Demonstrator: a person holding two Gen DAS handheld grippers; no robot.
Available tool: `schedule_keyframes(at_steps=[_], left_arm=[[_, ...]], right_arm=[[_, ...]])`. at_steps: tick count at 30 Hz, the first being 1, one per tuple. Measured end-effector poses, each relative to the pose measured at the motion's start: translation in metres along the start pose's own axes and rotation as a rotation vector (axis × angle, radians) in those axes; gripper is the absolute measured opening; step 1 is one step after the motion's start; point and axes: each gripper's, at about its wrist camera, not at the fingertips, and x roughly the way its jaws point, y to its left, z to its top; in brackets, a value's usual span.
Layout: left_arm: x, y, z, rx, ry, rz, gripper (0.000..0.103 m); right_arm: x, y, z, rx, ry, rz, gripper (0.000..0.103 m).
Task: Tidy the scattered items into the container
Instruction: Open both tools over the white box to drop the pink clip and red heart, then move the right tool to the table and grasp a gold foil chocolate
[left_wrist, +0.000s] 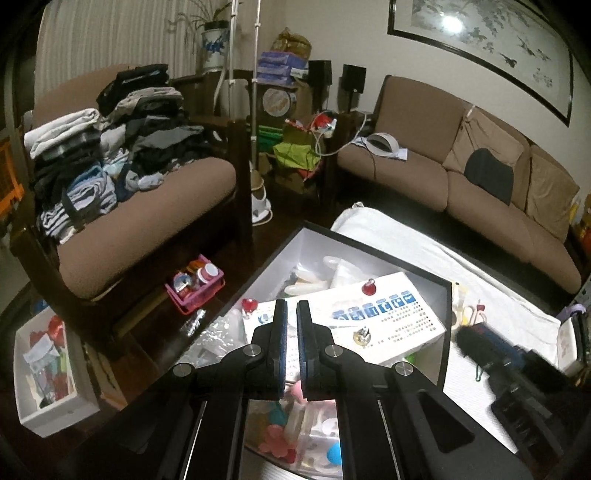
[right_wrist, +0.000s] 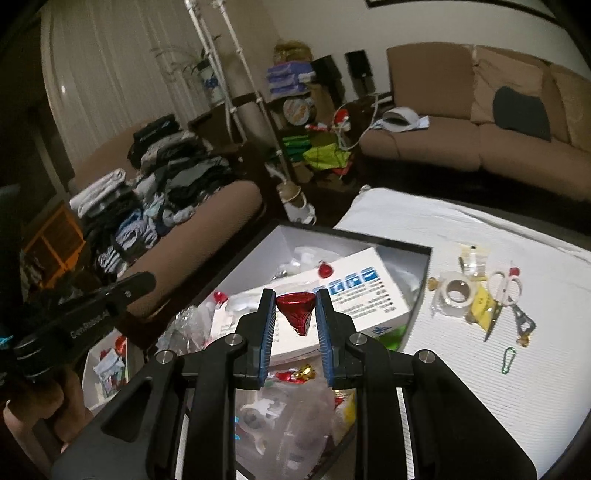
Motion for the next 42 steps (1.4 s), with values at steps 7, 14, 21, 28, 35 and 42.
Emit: schedule_keyframes(at_steps=[7,14,21,28,35,42], left_arm=[[0.007,-0.010,-0.002,-0.025,0.032,-0.002,0.062],[0.006,-0.030,-0.002,-0.054,0.029,-0.032,0.094],[0.011,-0.053,-0.006,-0.097,0.052,-0.103,0.094],[0.026,-0.095,-0.019,-0.133,0.152,-0.282,0.094],[0.043,-0.154,-0.033,-0.012,0.191,-0.325,0.094],[0.056,-0.180,-0.041,0.037,0.218,-0.341,0.094]], right_arm=[[0.013,-0.008,-0.006,0.017,0.058,-0.096,0.065],[-0.004,-0.054,-0.008,0.074,0.077,-0.181,0.070],[-0.035,-0.117,-0.012,0.212,0.060,-0.233,0.072],[-0.073,-0.210,-0.035,0.415,-0.022,-0.339,0.073],[-0.049,-0.313,-0.073,0.665,0.123,-0.385,0.073],[0.032,-0.335,-0.072,0.562,0.259,-0.407,0.069]])
